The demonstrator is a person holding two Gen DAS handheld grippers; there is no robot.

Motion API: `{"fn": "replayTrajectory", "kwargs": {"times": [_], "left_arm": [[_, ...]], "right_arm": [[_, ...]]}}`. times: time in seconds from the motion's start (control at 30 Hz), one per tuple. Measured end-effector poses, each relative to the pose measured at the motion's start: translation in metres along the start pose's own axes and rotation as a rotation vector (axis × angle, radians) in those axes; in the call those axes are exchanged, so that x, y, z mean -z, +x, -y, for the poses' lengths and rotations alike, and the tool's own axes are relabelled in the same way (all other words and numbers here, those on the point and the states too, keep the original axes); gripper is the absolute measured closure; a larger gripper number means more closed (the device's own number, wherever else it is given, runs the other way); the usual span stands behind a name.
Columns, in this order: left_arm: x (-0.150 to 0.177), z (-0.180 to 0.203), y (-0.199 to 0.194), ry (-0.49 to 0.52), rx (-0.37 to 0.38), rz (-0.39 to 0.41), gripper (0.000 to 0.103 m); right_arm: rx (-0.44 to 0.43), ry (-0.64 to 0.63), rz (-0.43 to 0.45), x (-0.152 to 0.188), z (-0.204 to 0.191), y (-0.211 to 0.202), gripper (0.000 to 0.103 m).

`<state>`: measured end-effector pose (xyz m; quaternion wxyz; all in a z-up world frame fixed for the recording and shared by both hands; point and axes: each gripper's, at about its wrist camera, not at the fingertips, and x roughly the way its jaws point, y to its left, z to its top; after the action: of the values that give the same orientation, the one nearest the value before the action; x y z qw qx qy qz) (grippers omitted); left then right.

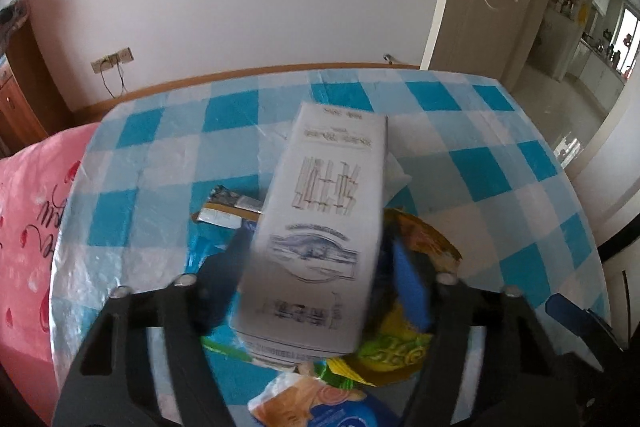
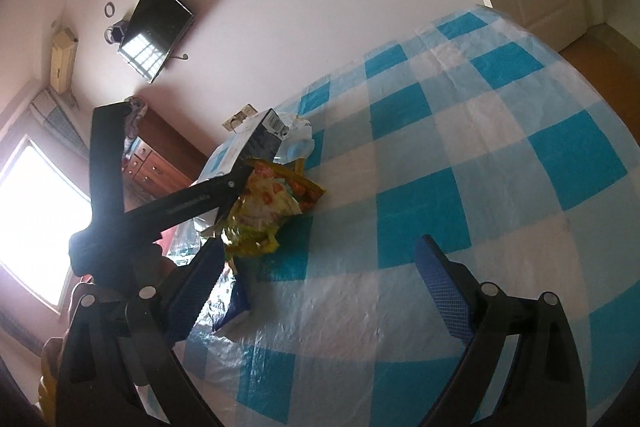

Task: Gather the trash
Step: 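Grasp the white milk carton with the left gripper while the right reaches the yellow chip bag, then close the right gripper on the yellow chip bag and lift it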

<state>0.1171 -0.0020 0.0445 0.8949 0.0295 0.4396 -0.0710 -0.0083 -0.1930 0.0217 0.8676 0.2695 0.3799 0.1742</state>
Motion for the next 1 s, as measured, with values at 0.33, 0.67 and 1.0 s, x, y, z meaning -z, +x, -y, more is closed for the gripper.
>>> {"fn": "replayTrajectory", "kwargs": {"times": [0.33,0.67,1.0], "left_arm": [[0.025,0.015,-0.014,0.018,0.033,-0.010,0.037],[0.075,0.019,-0.048,-0.045,0.099,-0.041,0.038],[0.097,-0.019,-0.086,-0.154,0.063,0.019,0.038]], "right_arm": [[-0.001,-0.019,-0.010,0.000,-0.002,0.003,0.009],[0.007,-0.047,-0.034,0.004,-0.007,0.006,0.009],[0.038,-0.166,-0.077,0.013,-0.032,0.024,0.009]]}}
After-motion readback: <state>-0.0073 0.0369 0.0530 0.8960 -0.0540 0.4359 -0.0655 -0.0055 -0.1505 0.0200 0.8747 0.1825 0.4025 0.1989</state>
